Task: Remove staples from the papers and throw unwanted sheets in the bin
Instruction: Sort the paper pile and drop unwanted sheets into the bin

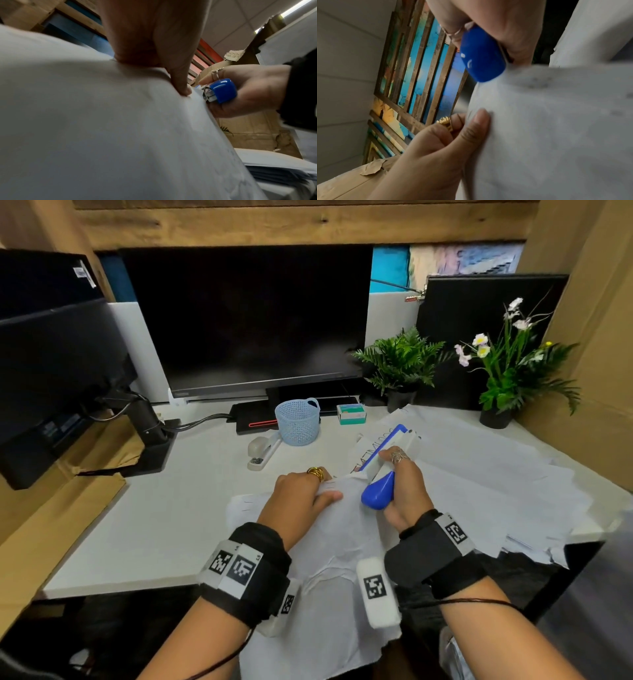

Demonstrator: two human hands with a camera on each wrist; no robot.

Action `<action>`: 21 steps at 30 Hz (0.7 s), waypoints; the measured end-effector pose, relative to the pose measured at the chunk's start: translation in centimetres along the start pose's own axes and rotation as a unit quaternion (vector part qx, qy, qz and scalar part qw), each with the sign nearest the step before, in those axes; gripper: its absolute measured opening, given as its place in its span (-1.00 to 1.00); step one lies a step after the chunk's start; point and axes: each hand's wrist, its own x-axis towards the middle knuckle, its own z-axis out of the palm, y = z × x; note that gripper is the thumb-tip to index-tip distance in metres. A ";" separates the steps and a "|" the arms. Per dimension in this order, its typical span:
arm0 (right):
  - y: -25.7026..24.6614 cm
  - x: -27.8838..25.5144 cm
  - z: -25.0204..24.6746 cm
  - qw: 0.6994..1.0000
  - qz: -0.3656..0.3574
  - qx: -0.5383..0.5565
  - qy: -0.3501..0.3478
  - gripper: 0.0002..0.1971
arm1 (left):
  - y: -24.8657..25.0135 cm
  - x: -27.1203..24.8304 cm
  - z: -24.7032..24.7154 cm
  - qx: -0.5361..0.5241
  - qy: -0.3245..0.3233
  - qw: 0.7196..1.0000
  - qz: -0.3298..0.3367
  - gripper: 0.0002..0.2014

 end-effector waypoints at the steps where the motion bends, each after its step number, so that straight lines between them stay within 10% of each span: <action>1: 0.1 0.0 0.3 1.000 -0.004 0.002 0.023 -0.66 | 0.2 0.0 0.0 -0.017 -0.007 1.000 -0.007 -0.64; 12: 0.2 -0.2 1.5 0.999 -0.007 0.048 0.024 -0.85 | 1.7 -0.3 -0.8 -0.068 -0.020 0.997 -0.041 -0.71; 21: 0.8 -0.3 1.7 1.000 -0.006 0.028 -0.005 -0.48 | 1.2 -0.9 -0.3 -0.052 -0.063 0.997 -0.001 -0.62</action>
